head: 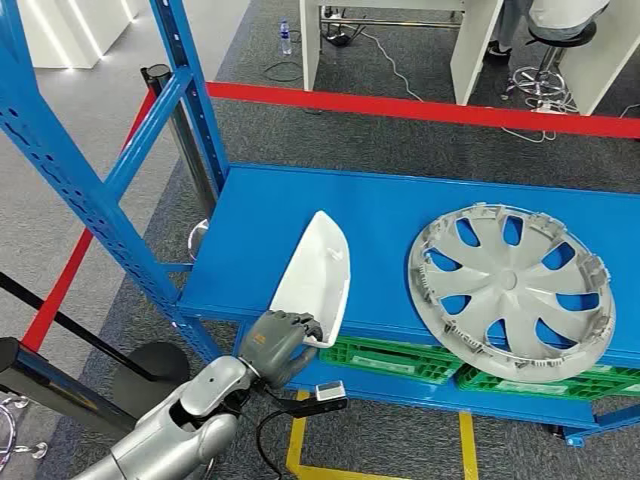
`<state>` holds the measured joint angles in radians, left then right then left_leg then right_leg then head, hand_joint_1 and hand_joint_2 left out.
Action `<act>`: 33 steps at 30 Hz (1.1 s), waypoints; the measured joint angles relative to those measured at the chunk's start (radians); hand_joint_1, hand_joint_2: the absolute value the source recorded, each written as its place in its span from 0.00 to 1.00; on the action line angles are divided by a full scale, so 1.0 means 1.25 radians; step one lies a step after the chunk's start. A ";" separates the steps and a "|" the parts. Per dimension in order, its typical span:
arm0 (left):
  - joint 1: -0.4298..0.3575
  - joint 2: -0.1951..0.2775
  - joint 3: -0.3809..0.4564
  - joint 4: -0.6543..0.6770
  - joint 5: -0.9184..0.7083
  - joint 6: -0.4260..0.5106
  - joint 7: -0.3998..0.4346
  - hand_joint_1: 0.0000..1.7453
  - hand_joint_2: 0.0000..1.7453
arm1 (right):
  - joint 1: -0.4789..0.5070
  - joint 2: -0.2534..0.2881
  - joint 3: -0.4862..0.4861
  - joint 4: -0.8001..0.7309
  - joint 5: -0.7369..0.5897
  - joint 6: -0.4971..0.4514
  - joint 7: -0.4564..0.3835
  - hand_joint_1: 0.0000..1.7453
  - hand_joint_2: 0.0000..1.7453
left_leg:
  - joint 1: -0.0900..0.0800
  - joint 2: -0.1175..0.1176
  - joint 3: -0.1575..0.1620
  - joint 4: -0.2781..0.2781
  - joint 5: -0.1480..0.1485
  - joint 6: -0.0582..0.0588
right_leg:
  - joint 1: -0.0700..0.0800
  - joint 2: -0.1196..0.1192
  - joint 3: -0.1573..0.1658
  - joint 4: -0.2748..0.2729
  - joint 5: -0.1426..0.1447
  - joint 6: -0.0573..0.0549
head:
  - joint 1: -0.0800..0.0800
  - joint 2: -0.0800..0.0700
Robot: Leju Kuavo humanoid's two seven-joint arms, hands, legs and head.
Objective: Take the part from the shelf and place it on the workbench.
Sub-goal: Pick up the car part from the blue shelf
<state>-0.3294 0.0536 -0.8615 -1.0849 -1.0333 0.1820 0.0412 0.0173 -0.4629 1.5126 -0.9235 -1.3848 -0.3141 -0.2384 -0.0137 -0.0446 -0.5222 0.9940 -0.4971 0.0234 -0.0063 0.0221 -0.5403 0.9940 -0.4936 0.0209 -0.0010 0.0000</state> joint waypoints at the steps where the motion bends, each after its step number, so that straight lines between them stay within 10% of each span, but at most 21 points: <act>1: -0.001 -0.001 0.002 0.000 -0.003 0.004 0.001 1.00 1.00 | 0.000 0.000 0.000 0.000 0.000 -0.001 -0.001 0.00 0.00 | 0.000 0.000 0.000 0.000 0.000 0.000 | 0.000 0.000 0.000 0.000 0.000 0.000 | 0.000 0.000; 33: -0.037 0.090 0.090 -0.339 -0.048 0.178 -0.054 1.00 1.00 | 0.007 -0.012 0.000 -0.072 -0.024 -0.079 -0.042 0.00 0.00 | 0.000 0.000 0.000 0.000 0.000 0.000 | 0.000 0.000 0.000 0.000 0.000 0.000 | 0.000 0.000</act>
<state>-0.3750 0.1661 -0.7491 -1.5091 -1.0937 0.4045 -0.0265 0.0256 -0.4773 1.5126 -1.0132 -1.4149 -0.4133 -0.2907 -0.0137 -0.0445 -0.5227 0.9940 -0.4969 0.0236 -0.0063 0.0219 -0.5407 0.9940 -0.4935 0.0210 -0.0010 -0.0001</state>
